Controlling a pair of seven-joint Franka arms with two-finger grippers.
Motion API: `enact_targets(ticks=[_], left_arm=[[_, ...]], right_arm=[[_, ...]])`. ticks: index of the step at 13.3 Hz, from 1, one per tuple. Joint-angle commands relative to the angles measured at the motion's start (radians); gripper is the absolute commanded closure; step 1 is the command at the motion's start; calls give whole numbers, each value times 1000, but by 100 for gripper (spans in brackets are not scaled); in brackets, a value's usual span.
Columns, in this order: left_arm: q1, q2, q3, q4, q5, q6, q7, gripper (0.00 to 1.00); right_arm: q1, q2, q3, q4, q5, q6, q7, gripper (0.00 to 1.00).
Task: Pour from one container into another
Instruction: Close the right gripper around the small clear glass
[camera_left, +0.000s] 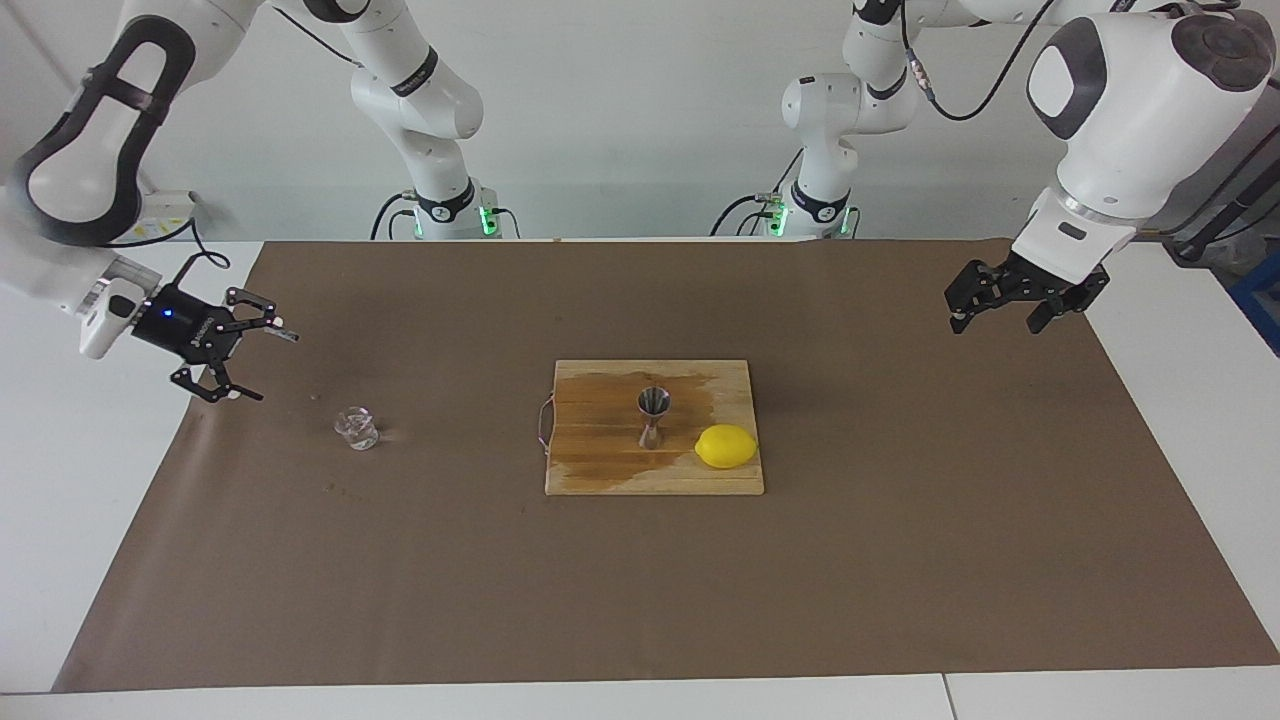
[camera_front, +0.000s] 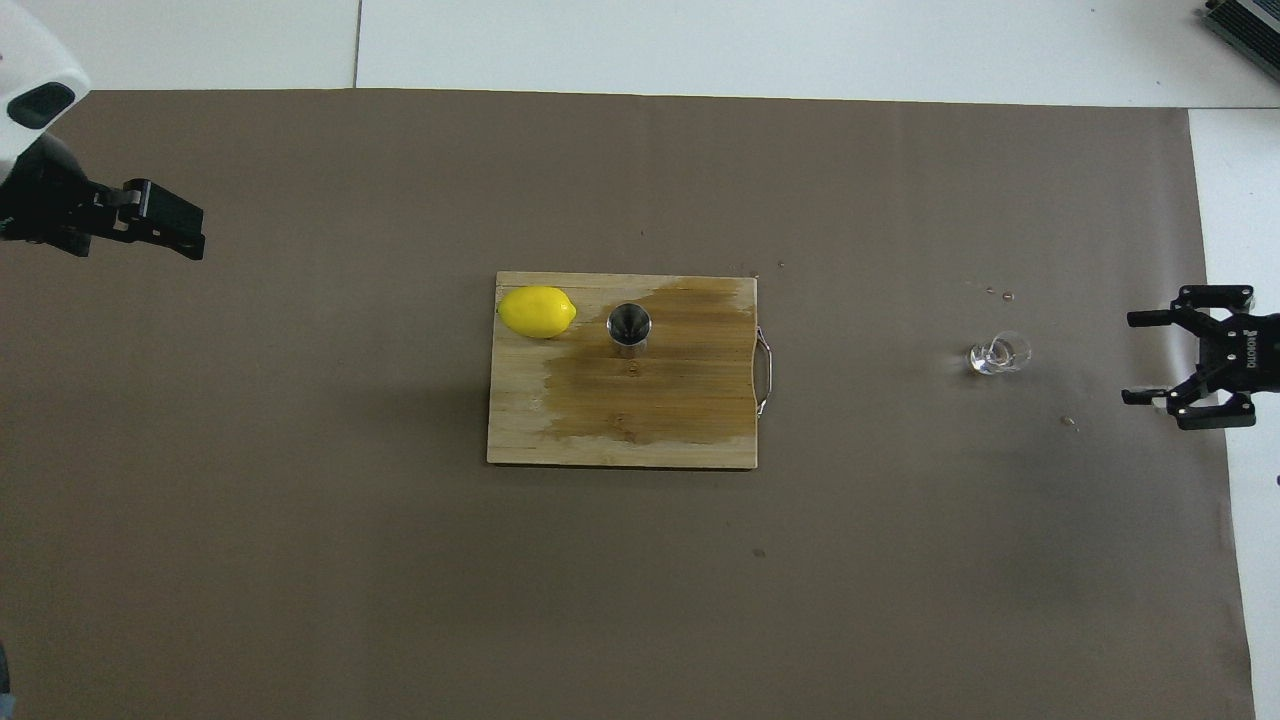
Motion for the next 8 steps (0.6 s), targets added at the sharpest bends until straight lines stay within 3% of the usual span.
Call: enact_targets(ticks=[1,3,4,8], left_arm=[[2,-179,-3,-236,9,72,13,0],[15,-317,-10,-448,7,147,14,0],[16,-341,-9,-490,7,138,14,0],[33,-336,5,-490,7,60,17,0]], right_arm=[[-40,110,10,25,95,-62,-144,0],[-41,162,12,31,139,-66,-222,0],[-35,185,17,52,144,-60,-248,0],[-26,280,36,119,176,-59,-300,0]])
